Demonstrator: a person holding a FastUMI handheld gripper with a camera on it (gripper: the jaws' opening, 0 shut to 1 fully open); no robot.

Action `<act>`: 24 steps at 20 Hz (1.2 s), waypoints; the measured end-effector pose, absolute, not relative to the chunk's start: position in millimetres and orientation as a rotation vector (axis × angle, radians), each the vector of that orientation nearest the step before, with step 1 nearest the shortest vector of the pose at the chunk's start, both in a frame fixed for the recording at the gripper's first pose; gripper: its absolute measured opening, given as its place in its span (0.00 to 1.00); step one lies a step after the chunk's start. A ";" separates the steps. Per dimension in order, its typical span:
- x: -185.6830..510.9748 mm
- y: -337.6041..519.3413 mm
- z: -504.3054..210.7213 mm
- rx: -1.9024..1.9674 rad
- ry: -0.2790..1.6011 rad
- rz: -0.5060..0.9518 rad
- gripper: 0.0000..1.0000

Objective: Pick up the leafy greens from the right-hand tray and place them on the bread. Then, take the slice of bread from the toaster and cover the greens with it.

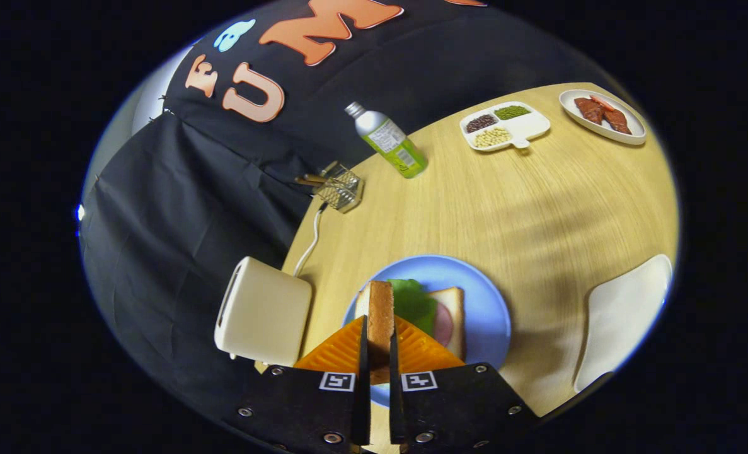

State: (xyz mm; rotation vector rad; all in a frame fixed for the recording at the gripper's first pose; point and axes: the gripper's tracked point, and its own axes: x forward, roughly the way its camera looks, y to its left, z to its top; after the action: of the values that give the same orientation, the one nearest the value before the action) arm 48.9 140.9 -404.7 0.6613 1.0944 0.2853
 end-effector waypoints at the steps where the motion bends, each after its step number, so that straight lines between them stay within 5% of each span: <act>1: 49.1 140.6 -406.0 0.665 1.095 0.289 0.12; 6: 45.9 128.2 -423.7 0.616 1.092 0.264 0.13; 11: 43.3 123.3 -433.1 0.564 1.074 0.223 0.36; 16: 51.8 98.0 -418.1 0.409 0.962 0.149 0.48; 24: 72.3 34.6 -312.3 0.315 0.610 0.035 0.73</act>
State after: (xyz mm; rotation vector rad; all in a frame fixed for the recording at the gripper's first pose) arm 72.3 34.6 -312.3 0.3148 0.6100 0.0352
